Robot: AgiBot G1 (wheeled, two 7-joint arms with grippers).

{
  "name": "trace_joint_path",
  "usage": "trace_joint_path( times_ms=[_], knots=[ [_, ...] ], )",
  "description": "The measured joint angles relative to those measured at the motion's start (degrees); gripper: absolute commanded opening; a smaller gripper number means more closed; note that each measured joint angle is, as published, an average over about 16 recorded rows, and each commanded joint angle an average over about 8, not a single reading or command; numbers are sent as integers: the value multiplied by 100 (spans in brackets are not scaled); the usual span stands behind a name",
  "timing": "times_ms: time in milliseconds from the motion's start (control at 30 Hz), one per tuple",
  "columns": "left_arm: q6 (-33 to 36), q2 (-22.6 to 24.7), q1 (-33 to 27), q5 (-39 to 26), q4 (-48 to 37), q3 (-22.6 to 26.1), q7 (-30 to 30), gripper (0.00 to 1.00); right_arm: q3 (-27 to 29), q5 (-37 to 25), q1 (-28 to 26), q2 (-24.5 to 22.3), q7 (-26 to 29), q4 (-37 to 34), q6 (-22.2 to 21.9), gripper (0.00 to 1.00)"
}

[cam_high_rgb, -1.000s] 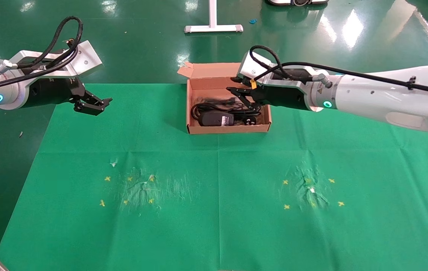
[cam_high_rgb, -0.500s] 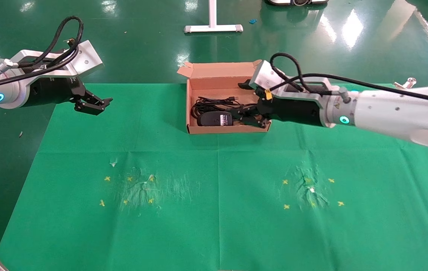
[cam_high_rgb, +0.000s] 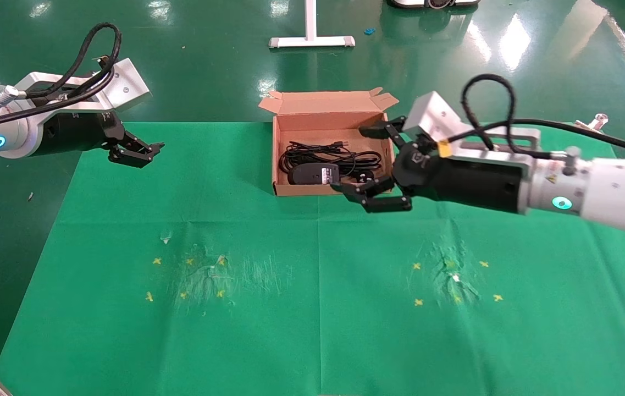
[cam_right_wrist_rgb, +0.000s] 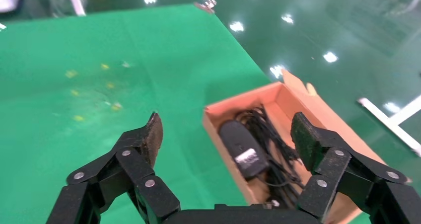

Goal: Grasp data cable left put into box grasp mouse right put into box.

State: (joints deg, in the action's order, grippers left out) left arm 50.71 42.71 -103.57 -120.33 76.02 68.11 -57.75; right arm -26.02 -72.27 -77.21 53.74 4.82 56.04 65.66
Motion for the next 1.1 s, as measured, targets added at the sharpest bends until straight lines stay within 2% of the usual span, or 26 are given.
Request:
trace_joint_path(
  times_ms=[600,833,1100],
  knots=[
    [58,-13,71,132,-5,-87,79,100,522,1588,817,-978,310,916,1046,100],
    [292,-65,353,660,-21,-437,395,100,725,2204,1134,-1357,430,1272,1452,100],
    [740,-164,891,1665,-53,-1105,997,100,918,2794,1437,-1720,544,1610,1841,100]
  ],
)
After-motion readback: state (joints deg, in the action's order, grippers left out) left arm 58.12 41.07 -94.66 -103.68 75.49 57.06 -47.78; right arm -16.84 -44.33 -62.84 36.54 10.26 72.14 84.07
